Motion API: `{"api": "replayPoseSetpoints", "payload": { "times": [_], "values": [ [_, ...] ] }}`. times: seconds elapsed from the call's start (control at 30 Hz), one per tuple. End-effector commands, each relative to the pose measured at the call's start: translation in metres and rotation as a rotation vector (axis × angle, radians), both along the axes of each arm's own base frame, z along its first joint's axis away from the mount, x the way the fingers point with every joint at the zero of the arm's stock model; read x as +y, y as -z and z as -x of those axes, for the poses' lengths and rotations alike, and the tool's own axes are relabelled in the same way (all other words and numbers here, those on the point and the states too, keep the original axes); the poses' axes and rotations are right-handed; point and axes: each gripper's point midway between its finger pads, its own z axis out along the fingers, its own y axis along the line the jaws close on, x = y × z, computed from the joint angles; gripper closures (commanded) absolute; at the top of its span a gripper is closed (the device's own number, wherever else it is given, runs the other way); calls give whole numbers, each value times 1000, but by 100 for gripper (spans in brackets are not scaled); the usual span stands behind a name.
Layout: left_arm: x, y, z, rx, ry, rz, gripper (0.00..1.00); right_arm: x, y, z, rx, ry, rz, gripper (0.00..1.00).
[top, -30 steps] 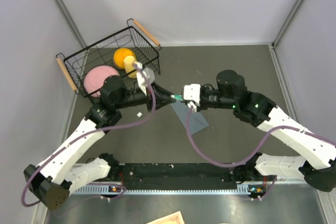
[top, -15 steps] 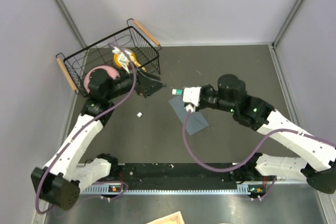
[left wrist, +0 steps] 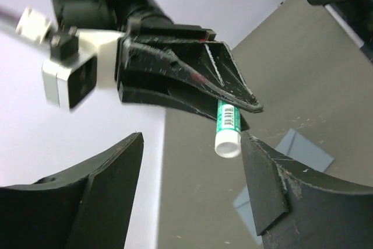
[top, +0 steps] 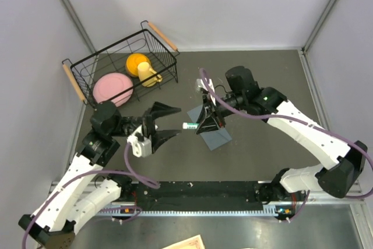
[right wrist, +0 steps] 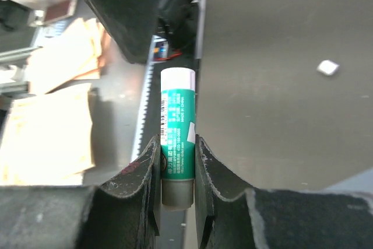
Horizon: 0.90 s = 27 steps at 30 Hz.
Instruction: Place the letter into the envelope and seal it
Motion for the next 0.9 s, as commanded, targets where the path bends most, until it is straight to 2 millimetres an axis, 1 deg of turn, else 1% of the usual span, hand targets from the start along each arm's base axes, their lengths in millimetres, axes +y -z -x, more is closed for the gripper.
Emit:
{"api": "replayPoseSetpoints", "payload": {
  "times": [0.0, 0.03, 0.07, 0.17, 0.33, 0.37, 0.4, 0.47, 0.5, 0.67, 0.77, 0.87],
  "values": [
    [-14, 11, -1, -314, 71, -61, 30, 0, -26, 31, 218, -129, -51, 100],
    [-16, 13, 2, -309, 89, -70, 32, 1, -26, 33, 233, -142, -51, 100],
    [-17, 14, 5, -311, 109, -75, 38, 2, -26, 33, 238, -144, -50, 100],
    [-18, 21, 10, -325, 145, -95, 42, 3, -24, 31, 248, -148, -48, 100],
    [-18, 24, 13, -326, 165, -107, 45, 4, -24, 32, 258, -159, -48, 100],
    [-18, 25, 13, -324, 165, -108, 47, 4, -23, 33, 260, -164, -47, 100],
    [-19, 25, 13, -323, 166, -110, 53, 4, -23, 32, 258, -166, -50, 100],
    [-20, 23, 14, -327, 171, -106, 58, 5, -22, 31, 261, -161, -46, 100],
    [-20, 21, 15, -331, 175, -103, 59, 5, -21, 30, 266, -157, -41, 100],
    [-21, 19, 22, -341, 199, -92, 58, 7, -19, 30, 283, -160, -35, 100],
    [-22, 18, 24, -339, 207, -91, 59, 7, -19, 29, 287, -159, -34, 100],
    [-22, 19, 24, -335, 205, -92, 70, 7, -19, 29, 282, -164, -36, 100]
  ]
}}
